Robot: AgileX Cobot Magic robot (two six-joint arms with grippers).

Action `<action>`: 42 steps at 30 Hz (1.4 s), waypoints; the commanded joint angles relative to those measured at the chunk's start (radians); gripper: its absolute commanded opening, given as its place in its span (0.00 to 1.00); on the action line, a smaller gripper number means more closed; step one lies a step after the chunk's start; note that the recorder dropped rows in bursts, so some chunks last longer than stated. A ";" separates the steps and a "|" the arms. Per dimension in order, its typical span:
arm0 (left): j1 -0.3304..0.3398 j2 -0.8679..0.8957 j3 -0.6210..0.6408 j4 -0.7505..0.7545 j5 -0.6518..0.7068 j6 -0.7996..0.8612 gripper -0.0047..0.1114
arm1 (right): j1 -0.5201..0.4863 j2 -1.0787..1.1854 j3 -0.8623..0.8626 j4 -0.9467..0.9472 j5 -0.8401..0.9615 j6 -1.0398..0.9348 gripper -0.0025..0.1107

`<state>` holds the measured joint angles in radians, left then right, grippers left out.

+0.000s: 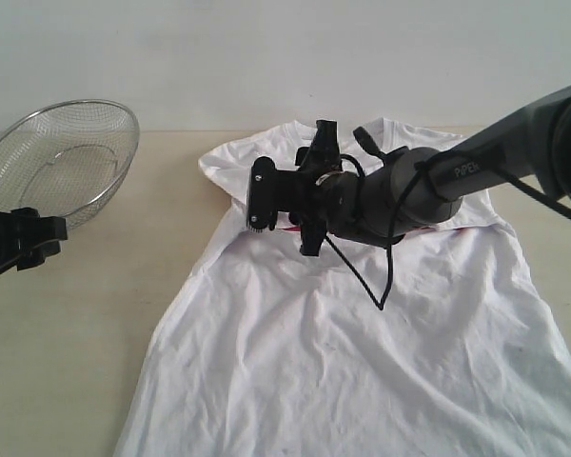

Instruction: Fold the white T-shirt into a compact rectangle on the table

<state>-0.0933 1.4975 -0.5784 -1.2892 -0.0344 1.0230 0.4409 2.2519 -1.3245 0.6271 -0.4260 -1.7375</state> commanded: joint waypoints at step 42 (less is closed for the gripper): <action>0.003 -0.006 -0.003 0.005 0.008 0.009 0.57 | 0.020 -0.067 -0.156 -0.077 0.156 0.592 0.02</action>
<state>-0.0933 1.4975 -0.5784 -1.2892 -0.0344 1.0254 0.4572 2.2099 -1.4348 0.5090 -0.3476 -1.1956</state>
